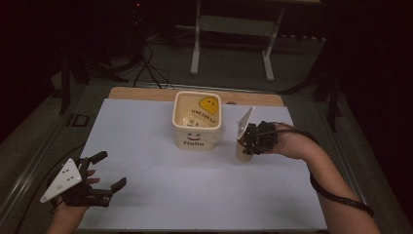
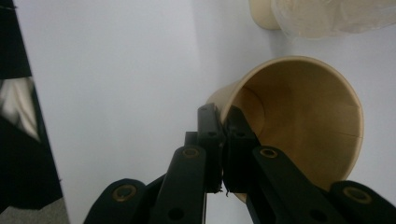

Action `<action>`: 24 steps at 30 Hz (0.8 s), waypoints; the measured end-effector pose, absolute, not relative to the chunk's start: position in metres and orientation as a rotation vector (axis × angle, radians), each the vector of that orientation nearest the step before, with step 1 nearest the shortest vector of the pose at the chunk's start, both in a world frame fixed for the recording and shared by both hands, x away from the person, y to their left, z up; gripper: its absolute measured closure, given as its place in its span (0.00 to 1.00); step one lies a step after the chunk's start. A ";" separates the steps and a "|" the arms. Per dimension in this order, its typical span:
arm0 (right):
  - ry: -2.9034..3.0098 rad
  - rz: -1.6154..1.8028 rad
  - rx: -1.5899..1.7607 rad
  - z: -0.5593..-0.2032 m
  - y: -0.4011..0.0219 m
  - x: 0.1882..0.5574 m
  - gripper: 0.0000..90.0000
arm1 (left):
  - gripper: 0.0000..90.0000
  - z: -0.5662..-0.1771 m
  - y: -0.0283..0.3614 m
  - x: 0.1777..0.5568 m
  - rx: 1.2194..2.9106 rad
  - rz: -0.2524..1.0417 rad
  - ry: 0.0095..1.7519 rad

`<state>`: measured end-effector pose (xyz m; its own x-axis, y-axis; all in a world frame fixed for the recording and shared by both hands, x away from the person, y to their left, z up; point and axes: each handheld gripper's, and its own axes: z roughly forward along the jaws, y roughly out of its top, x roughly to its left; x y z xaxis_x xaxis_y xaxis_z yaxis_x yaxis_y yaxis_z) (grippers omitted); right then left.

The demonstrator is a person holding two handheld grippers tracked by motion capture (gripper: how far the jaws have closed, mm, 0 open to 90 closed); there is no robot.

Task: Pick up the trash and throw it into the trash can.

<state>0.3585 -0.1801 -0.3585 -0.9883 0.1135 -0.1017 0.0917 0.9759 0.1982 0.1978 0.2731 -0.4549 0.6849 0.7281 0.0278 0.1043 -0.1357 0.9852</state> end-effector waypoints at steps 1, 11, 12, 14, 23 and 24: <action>3.011 0.297 0.152 -0.356 -0.180 0.359 0.97 | 0.02 -0.455 0.273 0.198 1.642 0.619 0.688; 3.006 0.309 0.125 -0.325 -0.177 0.359 0.97 | 0.02 -0.456 0.273 0.199 1.648 0.615 0.691; 3.006 0.306 0.121 -0.320 -0.175 0.359 0.97 | 0.02 -0.456 0.273 0.198 1.648 0.616 0.689; 3.007 0.305 0.112 -0.316 -0.173 0.360 0.97 | 0.02 -0.455 0.273 0.198 1.649 0.617 0.687; 3.005 0.295 0.034 -0.294 -0.159 0.364 0.97 | 0.02 -0.456 0.274 0.198 1.648 0.617 0.687; 2.999 0.298 0.026 -0.291 -0.157 0.365 0.97 | 0.02 -0.456 0.274 0.198 1.648 0.617 0.688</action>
